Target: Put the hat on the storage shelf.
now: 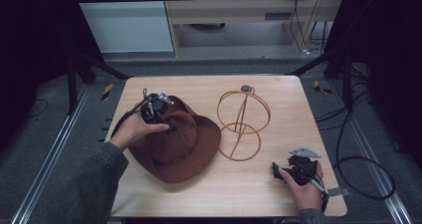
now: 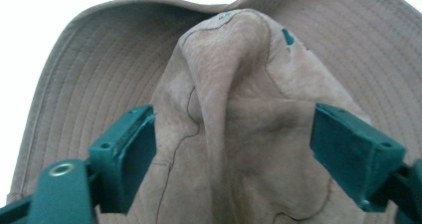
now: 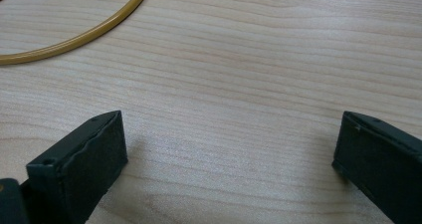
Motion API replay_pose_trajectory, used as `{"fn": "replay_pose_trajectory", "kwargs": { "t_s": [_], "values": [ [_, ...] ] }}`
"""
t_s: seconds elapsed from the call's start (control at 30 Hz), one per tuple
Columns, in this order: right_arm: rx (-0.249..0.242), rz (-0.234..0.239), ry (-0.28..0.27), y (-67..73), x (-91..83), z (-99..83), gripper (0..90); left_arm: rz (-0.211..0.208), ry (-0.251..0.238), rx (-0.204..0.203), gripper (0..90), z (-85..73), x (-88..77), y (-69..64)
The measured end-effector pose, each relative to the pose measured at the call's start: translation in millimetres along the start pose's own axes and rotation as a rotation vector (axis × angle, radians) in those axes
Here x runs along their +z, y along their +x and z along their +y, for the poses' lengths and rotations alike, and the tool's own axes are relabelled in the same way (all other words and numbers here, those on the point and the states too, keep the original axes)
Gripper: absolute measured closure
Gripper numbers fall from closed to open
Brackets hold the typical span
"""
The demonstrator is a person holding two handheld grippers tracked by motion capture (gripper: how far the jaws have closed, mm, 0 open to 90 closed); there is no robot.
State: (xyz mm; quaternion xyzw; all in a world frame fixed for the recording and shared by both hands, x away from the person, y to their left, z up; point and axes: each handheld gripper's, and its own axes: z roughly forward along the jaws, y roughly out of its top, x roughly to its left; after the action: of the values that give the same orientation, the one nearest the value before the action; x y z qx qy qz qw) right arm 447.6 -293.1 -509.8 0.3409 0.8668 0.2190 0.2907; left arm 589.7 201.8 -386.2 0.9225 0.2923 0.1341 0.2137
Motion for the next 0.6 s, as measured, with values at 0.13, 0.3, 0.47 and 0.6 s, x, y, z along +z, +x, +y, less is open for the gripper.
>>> {"fn": "replay_pose_trajectory", "kwargs": {
  "t_s": [0.13,0.3,0.47,0.6],
  "values": [
    [0.001,0.001,0.000,0.2,-0.1,0.0,0.4,-0.002,0.005,-0.007,28.3,-0.2,3.0,3.6],
    [0.002,0.001,0.000,0.3,-0.1,0.0,0.5,-0.009,0.022,-0.007,42.8,-0.3,7.3,3.9],
    [0.002,0.001,0.000,0.3,-0.1,0.0,0.4,-0.035,0.041,-0.001,55.0,-0.6,14.1,5.0],
    [0.002,0.002,-0.001,0.3,-0.1,-0.1,0.4,-0.053,0.051,-0.003,71.5,-1.1,15.7,5.7]
  ]
}}
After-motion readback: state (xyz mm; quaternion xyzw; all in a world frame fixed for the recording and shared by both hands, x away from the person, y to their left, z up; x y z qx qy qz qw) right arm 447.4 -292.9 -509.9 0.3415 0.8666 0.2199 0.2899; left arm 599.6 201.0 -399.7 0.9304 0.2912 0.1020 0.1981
